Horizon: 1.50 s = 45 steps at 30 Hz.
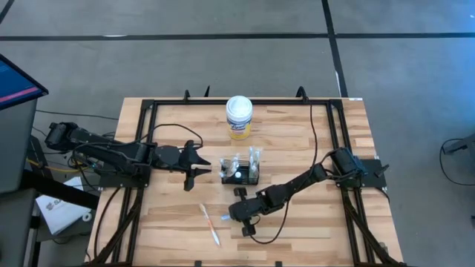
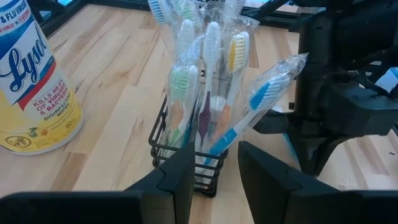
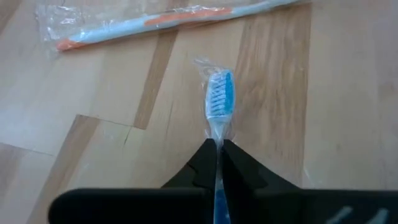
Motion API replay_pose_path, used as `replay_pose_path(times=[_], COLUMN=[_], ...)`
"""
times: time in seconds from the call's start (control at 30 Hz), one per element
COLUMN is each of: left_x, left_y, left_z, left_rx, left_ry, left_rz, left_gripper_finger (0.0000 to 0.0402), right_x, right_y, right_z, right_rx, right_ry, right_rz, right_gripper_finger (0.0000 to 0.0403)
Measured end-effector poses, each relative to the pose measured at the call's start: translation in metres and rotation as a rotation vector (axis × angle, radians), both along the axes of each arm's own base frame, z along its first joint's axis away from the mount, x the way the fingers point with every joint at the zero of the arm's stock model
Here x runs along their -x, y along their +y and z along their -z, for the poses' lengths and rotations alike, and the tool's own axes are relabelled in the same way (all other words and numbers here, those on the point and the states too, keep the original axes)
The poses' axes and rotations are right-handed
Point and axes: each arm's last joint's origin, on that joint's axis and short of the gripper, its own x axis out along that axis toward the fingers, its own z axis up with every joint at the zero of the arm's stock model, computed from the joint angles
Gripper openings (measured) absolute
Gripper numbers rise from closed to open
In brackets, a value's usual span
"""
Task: Pick & Place toothbrushing station
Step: Put the blue toothbrush into the black mesh organizer
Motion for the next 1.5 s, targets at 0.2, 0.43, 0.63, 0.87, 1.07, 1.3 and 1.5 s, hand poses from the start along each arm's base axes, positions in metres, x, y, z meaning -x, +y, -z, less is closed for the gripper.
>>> replay_pose_path(times=[0.2, 0.43, 0.63, 0.87, 1.07, 1.3, 1.5], left_x=[0.0, 0.0, 0.0, 0.0, 0.0, 0.0, -0.001], left_y=[0.0, 0.0, 0.0, 0.0, 0.0, 0.0, 0.0], left_z=[0.0, 0.0, 0.0, 0.0, 0.0, 0.0, -0.002], left_rx=[0.0, 0.0, 0.0, 0.0, 0.0, -0.006, -0.033], left_ry=[0.0, 0.001, 0.001, 0.003, 0.004, 0.002, -0.022], left_rz=[0.0, 0.001, 0.001, 0.001, 0.005, 0.007, 0.022], left_gripper_finger=[0.0117, 0.0117, 0.0117, 0.0117, 0.0117, 0.0117, 0.0117], right_x=[0.001, 0.004, 0.009, 0.023, 0.028, 0.033, 0.031], right_y=[0.0, 0.0, -0.001, -0.004, -0.005, -0.009, -0.009], right_z=[-0.023, -0.056, -0.076, -0.098, -0.114, -0.134, -0.157], right_rx=[-0.016, -0.018, 0.016, 0.114, 0.126, 0.137, 0.127], right_ry=[-0.054, -0.15, -0.195, -0.191, -0.23, -0.301, -0.452], right_rz=[-0.004, -0.019, -0.041, 0.017, 0.037, 0.08, 0.072], right_gripper_finger=[0.0001, 0.0, 0.0, 0.0, 0.0, 0.0, 0.0])
